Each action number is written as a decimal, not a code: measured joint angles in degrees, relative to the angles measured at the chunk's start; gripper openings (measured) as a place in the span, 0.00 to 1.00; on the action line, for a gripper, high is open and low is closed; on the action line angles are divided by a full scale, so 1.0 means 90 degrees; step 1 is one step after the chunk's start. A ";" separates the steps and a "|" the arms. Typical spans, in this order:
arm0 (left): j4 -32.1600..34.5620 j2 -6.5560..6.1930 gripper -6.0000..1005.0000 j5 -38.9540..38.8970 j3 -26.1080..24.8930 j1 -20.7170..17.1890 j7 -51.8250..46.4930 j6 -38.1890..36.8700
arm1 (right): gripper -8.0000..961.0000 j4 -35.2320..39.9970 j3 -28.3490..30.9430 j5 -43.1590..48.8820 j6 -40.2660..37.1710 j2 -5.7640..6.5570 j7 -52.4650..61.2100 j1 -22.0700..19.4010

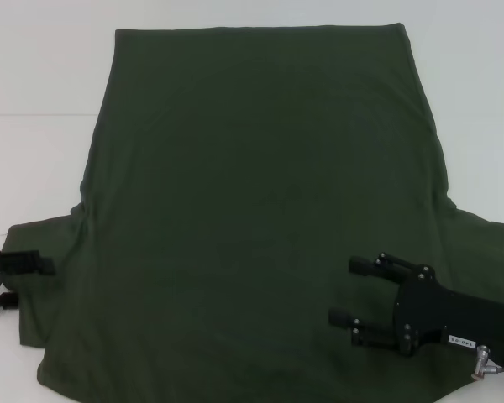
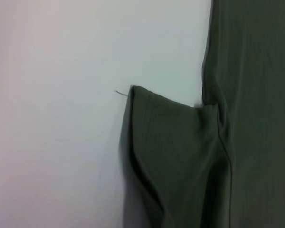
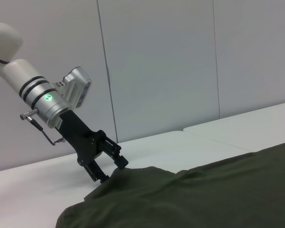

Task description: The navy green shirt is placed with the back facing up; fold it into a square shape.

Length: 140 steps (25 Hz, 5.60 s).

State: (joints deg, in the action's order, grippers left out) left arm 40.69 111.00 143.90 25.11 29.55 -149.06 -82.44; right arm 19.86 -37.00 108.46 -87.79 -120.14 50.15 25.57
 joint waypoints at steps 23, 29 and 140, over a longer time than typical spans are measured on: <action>0.0023 -0.0072 0.92 0.0191 0.0052 -0.0004 -0.0051 0.0021 | 0.90 0.0000 0.0000 0.0000 -0.0020 0.0001 -0.0004 -0.0013; 0.0000 0.0006 0.92 0.0192 0.0052 0.0083 -0.0026 0.0048 | 0.90 0.0000 0.0000 -0.0001 -0.0021 0.0000 -0.0002 0.0000; 0.1005 0.0728 0.03 0.0646 0.1948 0.1711 -0.0642 -0.0243 | 0.90 -0.0078 0.0140 -0.0058 -0.0316 0.0001 -0.0026 -0.0059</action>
State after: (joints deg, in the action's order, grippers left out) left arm 49.73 117.55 149.72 42.64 44.94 -154.84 -84.63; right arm 19.16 -35.74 107.93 -90.64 -120.14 49.92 25.05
